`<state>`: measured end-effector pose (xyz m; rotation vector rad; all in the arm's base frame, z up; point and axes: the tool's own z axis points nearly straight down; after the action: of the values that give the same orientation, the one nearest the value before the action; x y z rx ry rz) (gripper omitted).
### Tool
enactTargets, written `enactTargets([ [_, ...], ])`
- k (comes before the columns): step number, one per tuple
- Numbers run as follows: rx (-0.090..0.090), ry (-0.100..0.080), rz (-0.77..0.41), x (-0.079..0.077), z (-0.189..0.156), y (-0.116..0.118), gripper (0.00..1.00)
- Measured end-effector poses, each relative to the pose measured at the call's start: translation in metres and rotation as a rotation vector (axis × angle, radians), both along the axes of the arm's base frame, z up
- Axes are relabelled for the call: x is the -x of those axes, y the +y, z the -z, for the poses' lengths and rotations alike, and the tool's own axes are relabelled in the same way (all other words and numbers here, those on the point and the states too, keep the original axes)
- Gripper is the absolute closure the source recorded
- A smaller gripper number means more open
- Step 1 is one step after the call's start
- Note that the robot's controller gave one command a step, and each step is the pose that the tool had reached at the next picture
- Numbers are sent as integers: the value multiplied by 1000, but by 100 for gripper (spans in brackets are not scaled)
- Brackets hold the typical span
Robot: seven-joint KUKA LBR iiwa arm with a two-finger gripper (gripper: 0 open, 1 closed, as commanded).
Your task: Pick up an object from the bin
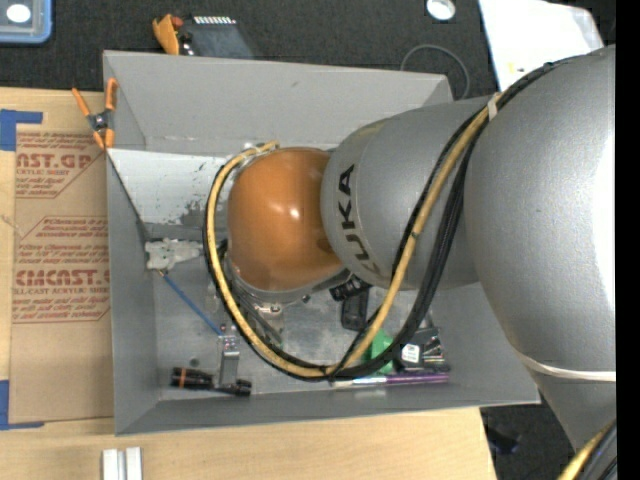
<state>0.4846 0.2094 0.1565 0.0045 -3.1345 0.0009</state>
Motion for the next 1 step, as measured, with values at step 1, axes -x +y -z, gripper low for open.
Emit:
enactTargets([
  [1, -2, -7, 1, -2, -3, -1, 0],
])
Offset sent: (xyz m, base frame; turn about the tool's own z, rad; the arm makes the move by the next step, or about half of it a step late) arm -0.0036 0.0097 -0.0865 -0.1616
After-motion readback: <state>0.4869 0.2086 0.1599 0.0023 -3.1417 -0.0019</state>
